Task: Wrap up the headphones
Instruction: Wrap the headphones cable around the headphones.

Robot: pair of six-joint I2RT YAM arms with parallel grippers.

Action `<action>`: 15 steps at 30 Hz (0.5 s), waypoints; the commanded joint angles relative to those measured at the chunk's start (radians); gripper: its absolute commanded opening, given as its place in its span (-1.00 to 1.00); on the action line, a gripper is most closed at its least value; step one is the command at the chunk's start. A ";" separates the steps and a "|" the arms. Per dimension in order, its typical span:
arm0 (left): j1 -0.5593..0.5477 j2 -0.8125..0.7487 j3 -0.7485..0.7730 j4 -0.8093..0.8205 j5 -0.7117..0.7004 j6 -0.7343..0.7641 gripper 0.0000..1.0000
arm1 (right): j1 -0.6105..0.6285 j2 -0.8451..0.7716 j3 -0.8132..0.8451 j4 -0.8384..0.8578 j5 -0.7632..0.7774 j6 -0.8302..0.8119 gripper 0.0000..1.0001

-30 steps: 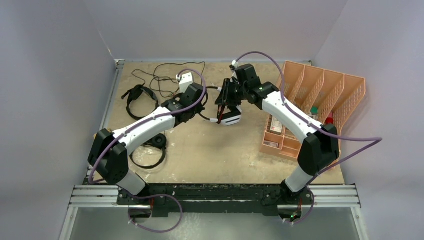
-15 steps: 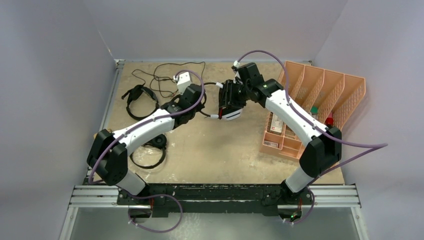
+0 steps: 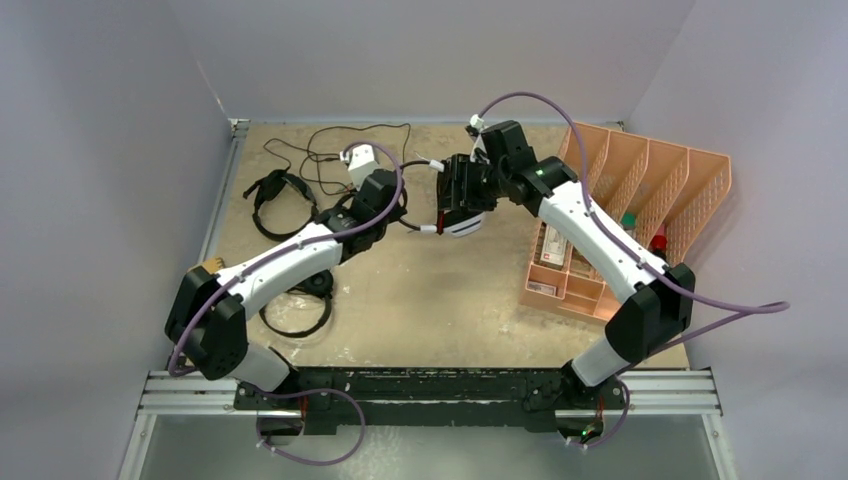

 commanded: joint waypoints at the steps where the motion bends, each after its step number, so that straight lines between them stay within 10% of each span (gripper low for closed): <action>1: 0.021 -0.098 0.000 0.187 -0.024 -0.062 -1.00 | -0.004 -0.047 0.045 -0.039 0.013 -0.050 0.06; 15: 0.042 -0.148 -0.080 0.397 -0.014 -0.018 -1.00 | -0.004 -0.094 0.031 0.020 -0.105 -0.110 0.10</action>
